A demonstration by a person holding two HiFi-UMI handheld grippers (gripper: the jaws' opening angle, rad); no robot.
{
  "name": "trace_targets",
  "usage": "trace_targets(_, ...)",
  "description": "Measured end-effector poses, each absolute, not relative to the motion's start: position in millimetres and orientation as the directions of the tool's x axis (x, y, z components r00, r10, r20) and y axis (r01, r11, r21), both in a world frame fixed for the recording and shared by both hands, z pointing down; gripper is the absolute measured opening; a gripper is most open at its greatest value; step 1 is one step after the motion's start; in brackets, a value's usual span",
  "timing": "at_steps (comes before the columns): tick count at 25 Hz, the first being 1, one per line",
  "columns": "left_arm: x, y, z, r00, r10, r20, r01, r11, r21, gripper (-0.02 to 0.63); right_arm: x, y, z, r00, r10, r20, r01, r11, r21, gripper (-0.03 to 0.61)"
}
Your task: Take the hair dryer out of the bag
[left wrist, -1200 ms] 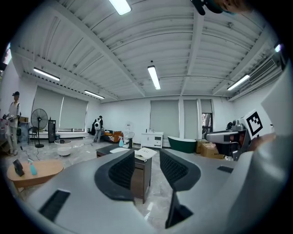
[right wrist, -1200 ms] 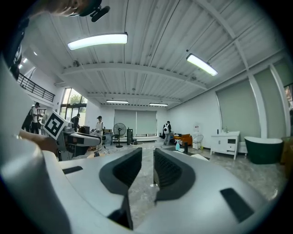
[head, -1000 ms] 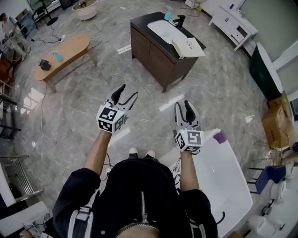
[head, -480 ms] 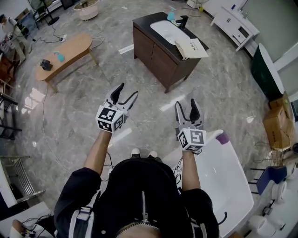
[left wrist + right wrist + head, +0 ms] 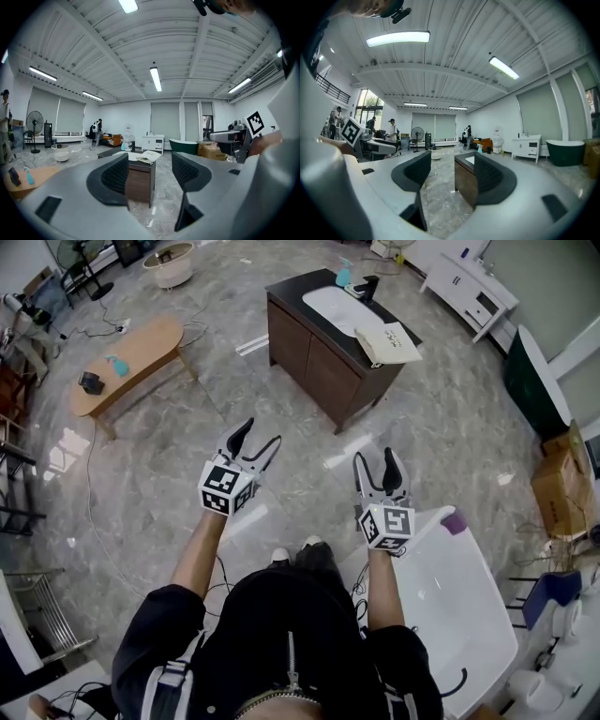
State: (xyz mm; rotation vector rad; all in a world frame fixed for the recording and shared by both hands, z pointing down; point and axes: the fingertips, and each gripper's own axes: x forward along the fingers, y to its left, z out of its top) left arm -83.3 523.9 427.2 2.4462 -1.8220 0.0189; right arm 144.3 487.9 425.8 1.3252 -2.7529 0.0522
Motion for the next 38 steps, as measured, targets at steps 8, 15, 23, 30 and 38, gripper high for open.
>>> trace_targets(8,-96,496,440,0.292,-0.953,0.085,-0.955,-0.287,0.071,0.293,132,458,436,-0.615,-0.78,0.112,-0.786,0.619,-0.004,0.284)
trace_targets(15,-97,447,448,0.304,-0.947,0.1,-0.952,-0.298,0.068,0.293,126,405,448,-0.614,-0.78,0.119,-0.787,0.616,-0.021,0.284)
trace_targets(23,-102,356,441,0.303,-0.948,0.1,-0.952,-0.297,0.068,0.293,120,309,445,-0.615,-0.779,0.122,-0.786,0.617,-0.024,0.284)
trace_targets(30,-113,266,428,0.277,-0.957,0.087,-0.96,-0.271,0.069,0.293,114,209,434,-0.632,-0.768,0.101,-0.774,0.633,-0.028,0.284)
trace_targets(38,-112,199,434,0.279,-0.955,0.102,-0.96,-0.273,0.064,0.293,111,129,437,-0.643,-0.759,0.1,-0.765,0.644,-0.026,0.284)
